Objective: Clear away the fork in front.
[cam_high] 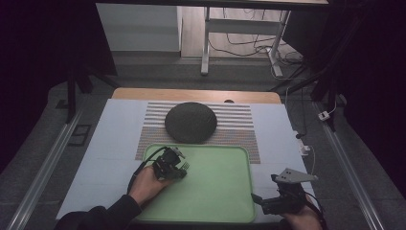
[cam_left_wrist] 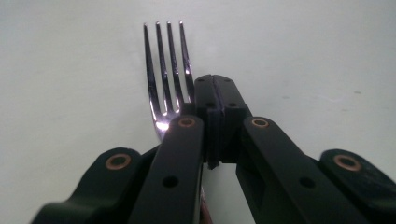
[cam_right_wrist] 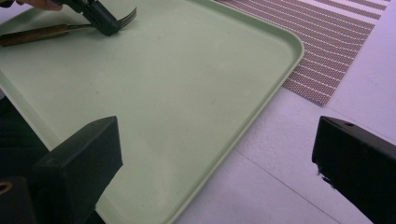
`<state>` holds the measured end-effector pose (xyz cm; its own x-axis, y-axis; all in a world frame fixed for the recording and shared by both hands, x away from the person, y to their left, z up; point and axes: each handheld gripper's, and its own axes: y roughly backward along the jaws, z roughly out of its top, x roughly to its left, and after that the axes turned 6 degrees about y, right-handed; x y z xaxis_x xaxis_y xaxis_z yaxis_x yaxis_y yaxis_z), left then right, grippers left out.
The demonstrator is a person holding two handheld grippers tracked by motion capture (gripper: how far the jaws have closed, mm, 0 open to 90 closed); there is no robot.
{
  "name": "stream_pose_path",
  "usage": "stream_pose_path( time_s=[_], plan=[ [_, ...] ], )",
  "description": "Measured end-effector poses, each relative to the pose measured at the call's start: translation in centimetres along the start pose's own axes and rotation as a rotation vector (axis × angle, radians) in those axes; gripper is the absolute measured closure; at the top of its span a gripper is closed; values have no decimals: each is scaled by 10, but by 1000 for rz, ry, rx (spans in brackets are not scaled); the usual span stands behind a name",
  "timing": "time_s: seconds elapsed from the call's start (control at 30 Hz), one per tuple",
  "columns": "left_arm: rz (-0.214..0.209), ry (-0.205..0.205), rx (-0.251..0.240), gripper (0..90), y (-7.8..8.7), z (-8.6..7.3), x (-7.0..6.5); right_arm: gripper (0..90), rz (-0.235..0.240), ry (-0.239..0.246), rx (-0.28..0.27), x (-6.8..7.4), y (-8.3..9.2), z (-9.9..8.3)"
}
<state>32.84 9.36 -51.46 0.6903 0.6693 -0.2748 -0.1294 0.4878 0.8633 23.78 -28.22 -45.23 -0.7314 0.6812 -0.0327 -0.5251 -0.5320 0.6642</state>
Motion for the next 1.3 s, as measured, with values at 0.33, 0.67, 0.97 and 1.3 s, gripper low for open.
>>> stream_pose_path(
  time_s=[0.33,0.67,0.97,1.3],
  plan=[
    [74,121,-13,885,17,-9,37,20,5,-4,0,0,0,0],
    [104,221,-17,884,31,-21,66,21,8,-9,1,-1,0,0],
    [81,238,-42,779,34,-24,71,22,10,-14,4,-1,0,0],
    [65,192,-158,519,49,-30,71,22,8,-15,6,0,0,0]
  ],
)
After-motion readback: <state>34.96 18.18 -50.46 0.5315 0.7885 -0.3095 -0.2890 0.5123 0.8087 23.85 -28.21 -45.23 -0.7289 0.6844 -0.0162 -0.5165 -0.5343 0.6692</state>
